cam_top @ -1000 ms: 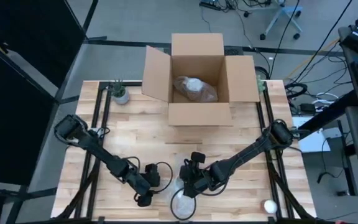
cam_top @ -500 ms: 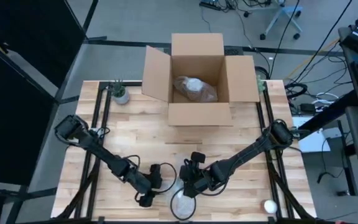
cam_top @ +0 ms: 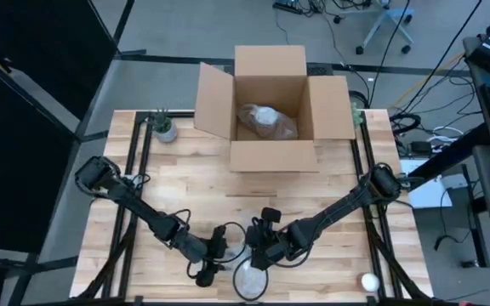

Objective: Wrap mug
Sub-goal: Wrap the orange patterned mug with the transparent bubble wrap

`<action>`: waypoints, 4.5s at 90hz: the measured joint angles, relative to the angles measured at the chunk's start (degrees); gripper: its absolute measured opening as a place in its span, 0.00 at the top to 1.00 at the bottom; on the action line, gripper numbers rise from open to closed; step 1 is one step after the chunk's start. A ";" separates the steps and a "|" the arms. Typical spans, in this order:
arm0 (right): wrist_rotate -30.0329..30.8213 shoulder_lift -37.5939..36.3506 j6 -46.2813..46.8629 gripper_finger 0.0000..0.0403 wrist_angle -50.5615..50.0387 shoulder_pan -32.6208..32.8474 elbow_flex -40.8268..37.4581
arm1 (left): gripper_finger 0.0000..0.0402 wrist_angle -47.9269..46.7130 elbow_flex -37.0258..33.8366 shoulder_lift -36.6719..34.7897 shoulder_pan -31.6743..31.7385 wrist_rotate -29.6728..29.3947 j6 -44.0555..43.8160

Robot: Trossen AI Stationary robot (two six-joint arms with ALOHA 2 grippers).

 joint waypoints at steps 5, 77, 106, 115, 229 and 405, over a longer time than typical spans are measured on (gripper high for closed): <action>0.02 0.00 0.11 0.54 0.00 0.00 0.00 | 0.56 -0.08 0.63 -0.58 0.03 -0.02 2.46; -1.19 -2.48 -2.37 0.54 -12.90 0.53 6.74 | 0.56 3.80 4.25 6.29 6.54 -5.72 5.97; 1.89 -5.02 -3.17 0.54 -24.04 1.03 17.08 | 0.56 6.16 4.04 6.24 6.54 -5.73 5.62; 7.21 -4.69 -3.04 0.54 -19.46 1.00 16.30 | 0.56 6.20 4.01 6.27 6.54 -5.73 5.60; -4.44 -0.79 7.33 0.54 -2.12 -0.81 -1.01 | 0.56 5.71 3.72 0.82 5.64 -2.52 -5.32; -11.14 3.96 13.40 0.54 -11.55 -2.56 5.42 | 0.56 5.95 3.78 4.80 5.53 -0.58 -3.08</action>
